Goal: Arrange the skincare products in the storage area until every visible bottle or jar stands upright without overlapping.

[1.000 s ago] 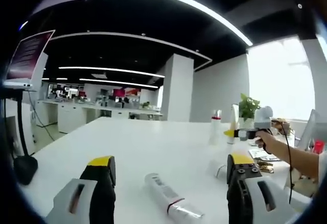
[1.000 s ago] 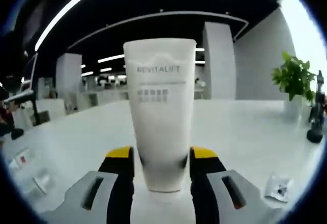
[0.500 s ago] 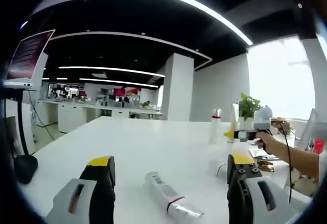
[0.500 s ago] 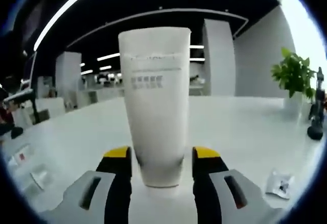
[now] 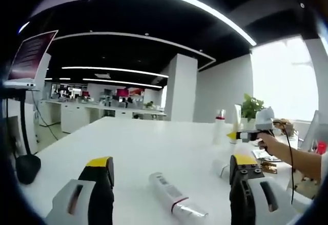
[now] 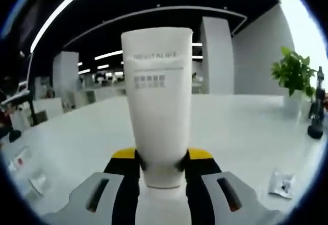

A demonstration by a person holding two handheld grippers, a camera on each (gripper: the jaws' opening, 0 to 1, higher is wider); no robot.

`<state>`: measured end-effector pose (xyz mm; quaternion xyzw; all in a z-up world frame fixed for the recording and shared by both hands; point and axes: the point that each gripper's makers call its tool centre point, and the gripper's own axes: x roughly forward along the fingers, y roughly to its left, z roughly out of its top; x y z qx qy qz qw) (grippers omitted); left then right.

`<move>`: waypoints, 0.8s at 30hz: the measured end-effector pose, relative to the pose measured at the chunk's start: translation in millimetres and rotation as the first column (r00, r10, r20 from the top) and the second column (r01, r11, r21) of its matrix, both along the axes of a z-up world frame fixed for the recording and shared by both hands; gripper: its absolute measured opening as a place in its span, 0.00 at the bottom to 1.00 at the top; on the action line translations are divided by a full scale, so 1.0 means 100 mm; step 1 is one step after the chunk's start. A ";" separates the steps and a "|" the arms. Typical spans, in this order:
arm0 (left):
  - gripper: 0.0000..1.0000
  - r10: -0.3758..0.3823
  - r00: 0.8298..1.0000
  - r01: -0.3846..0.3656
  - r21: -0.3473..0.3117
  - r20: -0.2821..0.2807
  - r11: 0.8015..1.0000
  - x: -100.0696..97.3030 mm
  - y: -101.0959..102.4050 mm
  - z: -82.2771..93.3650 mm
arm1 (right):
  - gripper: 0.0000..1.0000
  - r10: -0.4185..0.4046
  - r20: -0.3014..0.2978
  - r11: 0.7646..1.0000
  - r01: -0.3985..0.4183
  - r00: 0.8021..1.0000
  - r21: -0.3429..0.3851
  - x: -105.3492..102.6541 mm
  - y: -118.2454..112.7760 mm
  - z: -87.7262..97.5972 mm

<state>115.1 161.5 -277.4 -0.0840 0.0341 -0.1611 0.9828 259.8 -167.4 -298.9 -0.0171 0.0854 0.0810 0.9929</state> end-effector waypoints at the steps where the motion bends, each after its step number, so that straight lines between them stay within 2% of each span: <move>1: 0.96 -0.006 1.000 0.006 0.007 -0.005 1.000 0.00 -0.01 -0.02 | 0.32 -0.004 0.008 1.000 0.004 1.000 -0.003 0.00 -0.01 0.00; 3: 0.97 -0.004 1.000 0.004 0.008 -0.006 1.000 0.00 0.00 -0.02 | 0.32 -0.011 0.021 1.000 0.011 1.000 -0.010 -0.01 -0.04 0.00; 6: 0.96 -0.006 1.000 0.006 0.002 -0.003 1.000 0.00 0.00 -0.01 | 0.32 -0.016 0.022 1.000 0.016 1.000 -0.009 0.10 -0.15 0.02; 18: 0.96 -0.004 1.000 0.004 0.005 -0.010 1.000 0.01 -0.02 -0.03 | 0.33 -0.043 0.021 0.999 0.043 0.999 -0.028 0.11 -0.26 0.03; 19: 0.96 -0.006 1.000 0.006 0.006 -0.010 1.000 0.01 -0.02 -0.03 | 0.35 -0.046 0.035 0.998 0.048 0.998 -0.031 0.09 -0.26 0.07; 20: 0.96 -0.006 1.000 0.006 0.006 -0.011 1.000 0.01 -0.02 -0.04 | 0.41 -0.040 0.064 0.999 0.040 0.997 -0.006 0.07 -0.24 0.15; 22: 0.96 -0.005 1.000 0.005 0.006 -0.012 1.000 0.01 -0.02 -0.04 | 0.51 -0.018 0.070 0.999 0.015 0.997 0.033 0.00 -0.20 0.22; 24: 0.96 -0.005 1.000 0.005 0.006 -0.015 1.000 0.01 -0.02 -0.05 | 0.49 0.016 0.057 0.999 -0.019 0.998 0.049 -0.07 -0.14 0.24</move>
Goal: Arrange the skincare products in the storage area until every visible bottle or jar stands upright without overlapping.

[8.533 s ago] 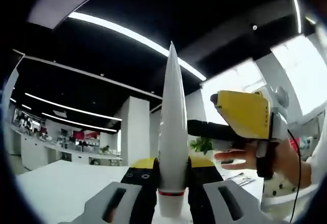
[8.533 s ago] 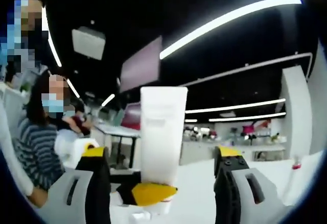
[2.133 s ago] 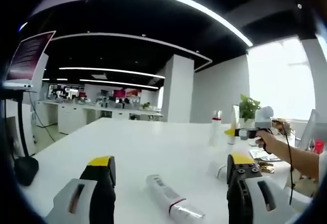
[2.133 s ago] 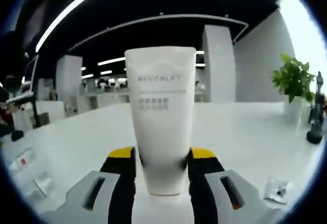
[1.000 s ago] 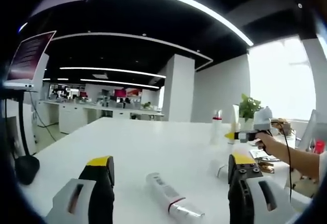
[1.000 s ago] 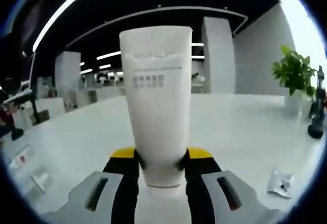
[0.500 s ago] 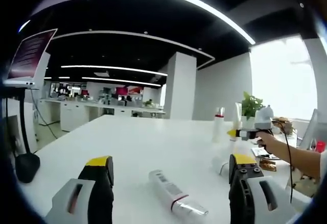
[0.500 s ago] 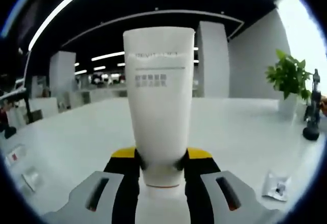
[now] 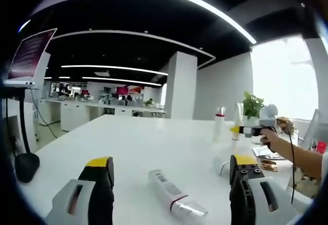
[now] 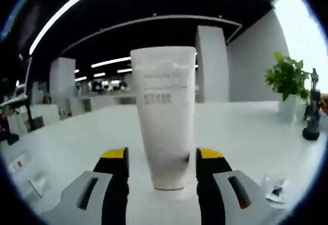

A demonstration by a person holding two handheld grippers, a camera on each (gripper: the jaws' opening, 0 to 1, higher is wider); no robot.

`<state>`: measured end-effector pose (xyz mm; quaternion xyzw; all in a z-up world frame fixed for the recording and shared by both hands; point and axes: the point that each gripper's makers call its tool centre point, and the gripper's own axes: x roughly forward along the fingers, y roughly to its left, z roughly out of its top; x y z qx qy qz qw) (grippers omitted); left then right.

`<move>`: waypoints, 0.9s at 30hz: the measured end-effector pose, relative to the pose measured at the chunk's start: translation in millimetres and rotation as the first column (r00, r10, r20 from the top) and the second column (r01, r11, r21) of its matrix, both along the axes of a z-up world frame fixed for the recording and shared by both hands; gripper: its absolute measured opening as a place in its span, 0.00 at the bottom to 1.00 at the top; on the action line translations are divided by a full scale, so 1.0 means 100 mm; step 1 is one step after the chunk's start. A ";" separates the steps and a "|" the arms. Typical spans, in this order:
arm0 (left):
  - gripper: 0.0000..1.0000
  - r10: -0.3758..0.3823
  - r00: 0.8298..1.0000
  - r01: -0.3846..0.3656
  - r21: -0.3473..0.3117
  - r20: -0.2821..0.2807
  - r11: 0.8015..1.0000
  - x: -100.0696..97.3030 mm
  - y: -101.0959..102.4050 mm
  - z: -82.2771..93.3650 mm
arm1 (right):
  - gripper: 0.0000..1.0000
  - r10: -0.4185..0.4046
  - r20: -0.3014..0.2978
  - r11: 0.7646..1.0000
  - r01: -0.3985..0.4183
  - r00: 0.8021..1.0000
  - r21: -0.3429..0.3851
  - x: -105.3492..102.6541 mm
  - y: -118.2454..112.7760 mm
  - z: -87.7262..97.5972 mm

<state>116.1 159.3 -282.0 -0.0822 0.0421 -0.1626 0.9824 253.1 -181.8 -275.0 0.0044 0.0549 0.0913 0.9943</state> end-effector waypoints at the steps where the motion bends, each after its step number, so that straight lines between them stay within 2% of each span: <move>1: 0.96 -0.001 1.000 0.001 0.000 -0.002 1.000 0.00 0.00 0.00 | 0.49 0.004 0.001 1.000 -0.004 1.000 0.005 -0.02 0.00 0.01; 5: 0.98 0.005 1.000 -0.005 -0.006 0.004 1.000 0.00 -0.01 0.00 | 0.77 0.049 0.009 0.997 -0.049 0.999 0.061 -0.16 0.05 0.06; 9: 1.00 0.007 1.000 -0.008 0.008 0.007 1.000 0.01 -0.01 0.01 | 0.89 0.062 0.024 0.997 -0.063 0.998 0.034 -0.26 0.07 0.09; 12: 1.00 0.015 1.000 -0.015 0.015 0.000 1.000 0.01 0.00 -0.01 | 1.00 0.102 0.045 0.994 -0.103 0.994 0.025 -0.20 0.07 0.16; 14: 1.00 0.017 1.000 -0.017 0.020 -0.006 1.000 0.02 0.00 -0.02 | 1.00 0.166 0.090 0.985 -0.169 0.982 0.028 -0.21 0.16 0.25; 15: 1.00 0.019 1.000 -0.019 0.021 -0.008 1.000 0.02 0.00 -0.02 | 1.00 0.170 0.082 0.984 -0.173 0.982 0.043 -0.23 0.18 0.24; 18: 1.00 0.023 1.000 -0.023 0.030 -0.010 0.999 0.02 0.00 -0.03 | 1.00 0.230 0.118 0.971 -0.236 0.966 0.038 -0.28 0.31 0.35; 20: 1.00 0.025 1.000 -0.024 0.040 -0.018 0.999 0.02 0.00 -0.05 | 1.00 0.287 0.134 0.955 -0.295 0.948 0.039 -0.35 0.45 0.42; 23: 1.00 0.027 0.999 -0.026 0.043 -0.021 0.999 0.02 0.00 -0.05 | 1.00 0.375 0.097 0.921 -0.382 0.922 0.070 -0.47 0.67 0.45; 24: 1.00 0.031 0.999 -0.030 0.046 -0.027 0.998 0.02 0.01 -0.07 | 1.00 0.381 0.054 0.921 -0.384 0.923 0.069 -0.52 0.72 0.41; 26: 1.00 0.036 0.999 -0.035 0.046 -0.029 0.998 0.02 0.01 -0.08 | 1.00 0.421 0.025 0.904 -0.422 0.907 0.066 -0.57 0.83 0.40; 27: 1.00 0.037 0.999 -0.035 0.048 -0.029 0.998 0.02 0.01 -0.08 | 1.00 0.443 0.008 0.892 -0.442 0.896 0.094 -0.60 0.90 0.40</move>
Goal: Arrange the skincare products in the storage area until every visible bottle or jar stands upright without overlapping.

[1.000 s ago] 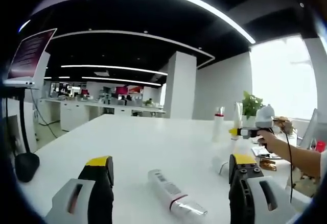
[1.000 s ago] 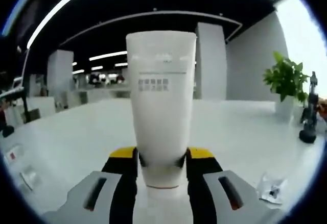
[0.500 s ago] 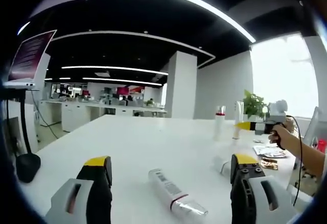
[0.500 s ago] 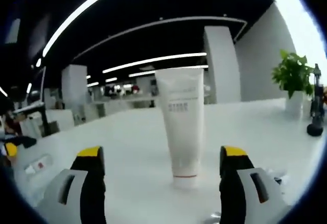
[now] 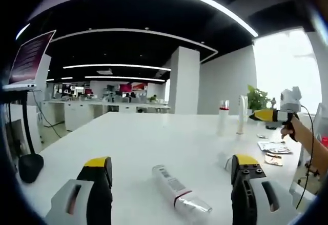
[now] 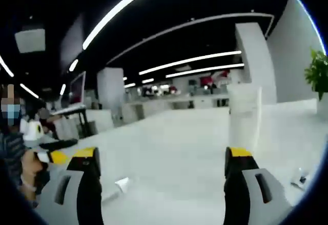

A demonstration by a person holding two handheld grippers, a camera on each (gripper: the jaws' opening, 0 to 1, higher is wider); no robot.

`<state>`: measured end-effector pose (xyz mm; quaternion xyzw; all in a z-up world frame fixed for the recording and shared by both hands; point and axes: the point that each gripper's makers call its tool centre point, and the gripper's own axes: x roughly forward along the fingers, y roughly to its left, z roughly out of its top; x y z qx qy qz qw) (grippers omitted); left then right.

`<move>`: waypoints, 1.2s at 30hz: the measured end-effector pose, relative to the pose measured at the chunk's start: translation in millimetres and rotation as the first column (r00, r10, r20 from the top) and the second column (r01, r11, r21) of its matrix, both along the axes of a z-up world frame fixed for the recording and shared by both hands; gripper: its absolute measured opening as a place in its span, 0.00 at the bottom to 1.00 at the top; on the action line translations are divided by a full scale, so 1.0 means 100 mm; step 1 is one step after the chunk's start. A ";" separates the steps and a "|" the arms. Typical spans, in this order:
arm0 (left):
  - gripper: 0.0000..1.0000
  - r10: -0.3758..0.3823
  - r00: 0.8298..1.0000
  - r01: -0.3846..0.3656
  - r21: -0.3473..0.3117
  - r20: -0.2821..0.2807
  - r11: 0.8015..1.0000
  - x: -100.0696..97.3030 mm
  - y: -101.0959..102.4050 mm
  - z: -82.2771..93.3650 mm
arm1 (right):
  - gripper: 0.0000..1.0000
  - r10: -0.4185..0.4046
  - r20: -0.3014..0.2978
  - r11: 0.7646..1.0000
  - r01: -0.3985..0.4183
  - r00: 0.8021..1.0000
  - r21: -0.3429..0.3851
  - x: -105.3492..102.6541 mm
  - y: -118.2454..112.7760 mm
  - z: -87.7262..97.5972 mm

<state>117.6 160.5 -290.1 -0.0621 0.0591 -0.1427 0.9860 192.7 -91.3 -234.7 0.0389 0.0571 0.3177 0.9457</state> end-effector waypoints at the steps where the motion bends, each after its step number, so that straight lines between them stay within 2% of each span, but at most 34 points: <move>1: 1.00 0.000 1.000 0.000 0.001 -0.001 1.000 0.00 0.00 0.00 | 1.00 0.016 -0.007 1.000 -0.016 1.000 -0.007 -0.03 0.04 -0.02; 4: 0.99 -0.006 1.000 0.006 0.006 -0.006 1.000 -0.02 -0.02 -0.02 | 0.99 0.109 -0.087 0.994 -0.110 0.990 -0.006 -0.17 0.29 -0.12; 8: 0.99 -0.006 1.000 0.006 0.012 -0.011 1.000 -0.03 -0.02 -0.03 | 1.00 0.159 -0.199 0.987 -0.152 0.967 0.049 -0.25 0.48 -0.24; 11: 0.99 -0.005 1.000 0.005 0.012 -0.012 1.000 -0.03 -0.01 -0.05 | 1.00 0.202 -0.254 0.979 -0.192 0.946 0.063 -0.33 0.68 -0.28; 12: 0.99 -0.006 1.000 0.006 0.013 -0.017 1.000 -0.03 -0.01 -0.06 | 1.00 0.215 -0.288 0.977 -0.206 0.933 0.062 -0.35 0.74 -0.30; 16: 0.99 -0.008 1.000 0.008 0.018 -0.022 1.000 -0.04 -0.02 -0.08 | 1.00 0.221 -0.345 0.974 -0.224 0.912 0.032 -0.40 0.91 -0.33; 17: 0.99 -0.009 1.000 0.009 0.018 -0.023 1.000 -0.04 -0.02 -0.08 | 0.98 0.211 -0.380 0.974 -0.225 0.901 0.007 -0.44 0.93 -0.38; 19: 0.99 -0.012 1.000 0.012 0.017 -0.024 1.000 -0.04 -0.03 -0.09 | 0.94 0.148 -0.456 0.971 -0.215 0.878 -0.099 -0.48 0.95 -0.52; 22: 0.99 -0.011 1.000 0.012 0.019 -0.022 1.000 -0.05 -0.03 -0.09 | 0.91 0.046 -0.493 0.951 -0.189 0.869 -0.244 -0.47 0.99 -0.66; 25: 0.99 -0.011 1.000 0.012 0.021 -0.024 1.000 -0.05 -0.03 -0.09 | 0.86 0.010 -0.545 0.940 -0.194 0.839 -0.281 -0.51 1.05 -0.73; 27: 0.99 -0.010 1.000 0.010 0.019 -0.025 1.000 -0.05 -0.02 -0.09 | 0.82 -0.044 -0.607 0.928 -0.192 0.793 -0.318 -0.54 1.04 -0.81; 28: 0.99 -0.009 1.000 0.010 0.019 -0.025 1.000 -0.05 -0.02 -0.10 | 0.79 -0.067 -0.619 0.921 -0.189 0.783 -0.339 -0.54 1.03 -0.84; 30: 0.99 -0.008 1.000 0.008 0.017 -0.026 1.000 -0.05 -0.01 -0.10 | 0.75 -0.124 -0.608 0.905 -0.162 0.785 -0.393 -0.49 1.02 -0.85; 32: 0.99 -0.006 1.000 0.007 0.015 -0.024 1.000 -0.05 -0.01 -0.09 | 0.73 -0.126 -0.607 0.905 -0.159 0.785 -0.394 -0.49 1.03 -0.84; 33: 0.99 -0.003 1.000 0.003 0.014 -0.023 1.000 -0.05 0.00 -0.09 | 0.72 -0.151 -0.630 0.902 -0.154 0.762 -0.402 -0.51 1.02 -0.86; 36: 0.99 0.000 1.000 0.000 0.015 -0.027 1.000 -0.05 0.01 -0.11 | 0.66 -0.201 -0.651 0.891 -0.139 0.732 -0.432 -0.50 0.99 -0.90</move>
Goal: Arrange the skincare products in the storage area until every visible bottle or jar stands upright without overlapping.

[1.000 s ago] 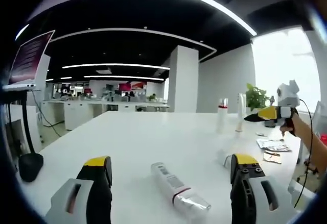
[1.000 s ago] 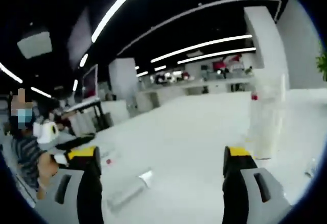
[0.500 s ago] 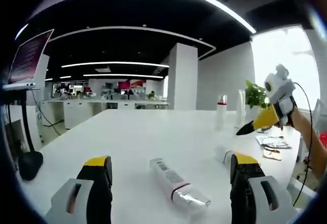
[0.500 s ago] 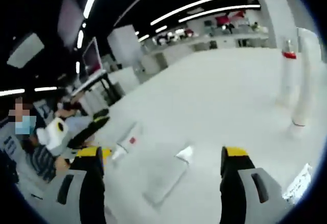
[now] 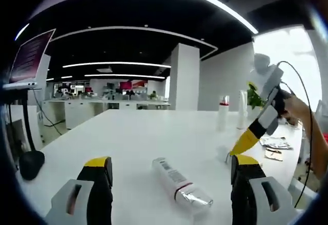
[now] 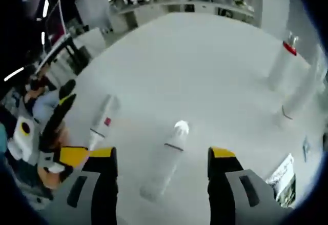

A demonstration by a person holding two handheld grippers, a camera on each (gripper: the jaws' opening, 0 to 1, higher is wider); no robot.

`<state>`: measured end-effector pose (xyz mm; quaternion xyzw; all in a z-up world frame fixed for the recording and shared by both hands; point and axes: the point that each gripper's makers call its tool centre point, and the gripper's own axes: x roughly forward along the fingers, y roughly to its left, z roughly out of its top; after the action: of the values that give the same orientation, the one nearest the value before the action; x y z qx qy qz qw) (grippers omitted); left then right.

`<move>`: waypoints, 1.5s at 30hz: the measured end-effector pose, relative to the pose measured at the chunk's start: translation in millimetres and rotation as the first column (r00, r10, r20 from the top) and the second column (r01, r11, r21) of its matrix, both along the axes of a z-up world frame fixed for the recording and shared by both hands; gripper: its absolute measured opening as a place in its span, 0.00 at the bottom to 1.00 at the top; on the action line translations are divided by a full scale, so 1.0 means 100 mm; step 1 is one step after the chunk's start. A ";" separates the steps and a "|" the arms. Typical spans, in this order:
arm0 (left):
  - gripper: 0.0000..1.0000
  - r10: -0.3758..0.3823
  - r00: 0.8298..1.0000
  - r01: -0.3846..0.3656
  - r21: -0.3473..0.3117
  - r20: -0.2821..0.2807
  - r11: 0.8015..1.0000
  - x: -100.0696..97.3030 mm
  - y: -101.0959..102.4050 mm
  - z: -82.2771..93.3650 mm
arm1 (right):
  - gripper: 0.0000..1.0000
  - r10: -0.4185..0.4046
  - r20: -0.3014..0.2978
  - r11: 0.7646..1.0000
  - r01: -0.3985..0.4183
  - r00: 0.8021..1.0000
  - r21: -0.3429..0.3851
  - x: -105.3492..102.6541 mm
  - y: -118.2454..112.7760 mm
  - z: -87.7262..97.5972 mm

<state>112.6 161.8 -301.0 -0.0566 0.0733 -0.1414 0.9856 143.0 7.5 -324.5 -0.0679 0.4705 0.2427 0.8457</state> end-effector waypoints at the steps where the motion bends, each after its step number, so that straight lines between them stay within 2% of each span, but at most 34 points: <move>1: 0.99 0.000 1.000 0.000 0.001 -0.002 1.000 0.00 0.00 -0.01 | 0.63 -0.008 -0.012 1.000 0.008 1.000 -0.011 0.01 -0.01 -0.02; 3: 0.99 0.000 1.000 0.000 0.001 -0.005 1.000 0.00 0.00 -0.02 | 0.56 -0.029 -0.046 0.999 0.028 0.999 -0.019 0.02 0.01 -0.06; 7: 0.99 -0.002 1.000 0.002 0.005 -0.008 1.000 0.00 -0.01 -0.03 | 0.53 -0.060 -0.118 0.997 0.053 0.991 -0.059 0.06 0.01 -0.21; 12: 0.99 -0.002 1.000 0.002 0.008 -0.011 1.000 0.00 -0.02 -0.04 | 0.43 -0.097 -0.140 0.988 0.079 0.985 -0.131 0.13 -0.03 -0.31; 15: 0.99 -0.001 1.000 0.001 0.007 -0.012 1.000 0.01 -0.01 -0.04 | 0.42 -0.105 -0.164 0.986 0.082 0.981 -0.143 0.14 -0.01 -0.33; 17: 0.99 0.000 1.000 0.000 0.007 -0.013 1.000 0.01 -0.01 -0.04 | 0.39 -0.107 -0.173 0.985 0.081 0.979 -0.153 0.14 0.00 -0.34; 18: 0.99 0.000 1.000 0.000 0.007 -0.012 1.000 0.01 -0.01 -0.04 | 0.34 -0.113 -0.176 0.982 0.083 0.978 -0.168 0.14 -0.01 -0.35; 20: 0.99 -0.001 1.000 0.001 0.008 -0.011 1.000 0.01 0.00 -0.03 | 0.22 -0.138 -0.173 0.968 0.096 0.975 -0.232 0.15 -0.09 -0.37; 21: 0.99 -0.001 1.000 0.001 0.007 -0.010 1.000 0.01 0.00 -0.03 | 0.21 -0.155 -0.149 0.953 0.108 0.977 -0.284 0.19 -0.17 -0.38; 22: 0.99 0.001 1.000 -0.001 0.006 -0.008 1.000 0.00 0.00 -0.02 | 0.20 -0.143 -0.157 0.960 0.098 0.977 -0.262 0.18 -0.11 -0.38; 26: 0.99 0.004 1.000 -0.004 -0.001 -0.002 1.000 0.00 0.01 -0.01 | 0.19 -0.142 -0.166 0.961 0.096 0.976 -0.259 0.18 -0.10 -0.39; 31: 0.99 0.007 1.000 -0.007 0.006 -0.006 1.000 -0.01 0.02 -0.02 | 0.19 -0.111 -0.147 0.963 0.070 0.983 -0.259 0.16 -0.09 -0.39; 34: 0.99 0.009 1.000 -0.009 0.004 -0.004 1.000 -0.01 0.02 -0.02 | 0.19 -0.069 -0.075 0.970 0.050 0.995 -0.240 0.19 -0.07 -0.32; 37: 0.99 0.005 1.000 -0.005 0.007 -0.007 1.000 0.00 0.00 -0.04 | 0.19 -0.049 -0.008 0.980 0.047 0.999 -0.194 0.21 -0.02 -0.21; 39: 0.99 0.001 1.000 -0.001 0.010 -0.006 1.000 0.00 -0.02 -0.04 | 0.19 -0.023 0.061 0.987 0.032 0.998 -0.159 0.24 0.03 -0.10; 40: 0.99 0.000 1.000 0.000 0.010 -0.004 1.000 0.00 -0.02 -0.04 | 0.19 -0.017 0.100 0.989 0.031 0.995 -0.143 0.26 0.05 -0.05; 42: 0.99 -0.005 1.000 0.005 0.006 0.000 1.000 0.00 -0.05 -0.03 | 0.19 0.023 0.214 0.996 -0.003 0.977 -0.094 0.30 0.14 0.11; 43: 0.99 -0.007 1.000 0.007 0.005 0.001 1.000 -0.01 -0.06 -0.03 | 0.19 0.037 0.250 0.997 -0.020 0.968 -0.070 0.31 0.19 0.15; 44: 0.99 -0.009 1.000 0.009 0.006 0.002 1.000 -0.01 -0.06 -0.03 | 0.19 0.067 0.308 0.998 -0.060 0.949 -0.030 0.32 0.26 0.23; 45: 0.99 -0.011 1.000 0.011 0.007 0.003 1.000 -0.02 -0.07 -0.02 | 0.19 0.068 0.318 0.998 -0.065 0.946 -0.018 0.32 0.28 0.25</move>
<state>111.1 154.9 -303.5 -0.0523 0.0724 -0.1467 0.9851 174.6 35.1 -299.9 -0.1251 0.3260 0.2552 0.9016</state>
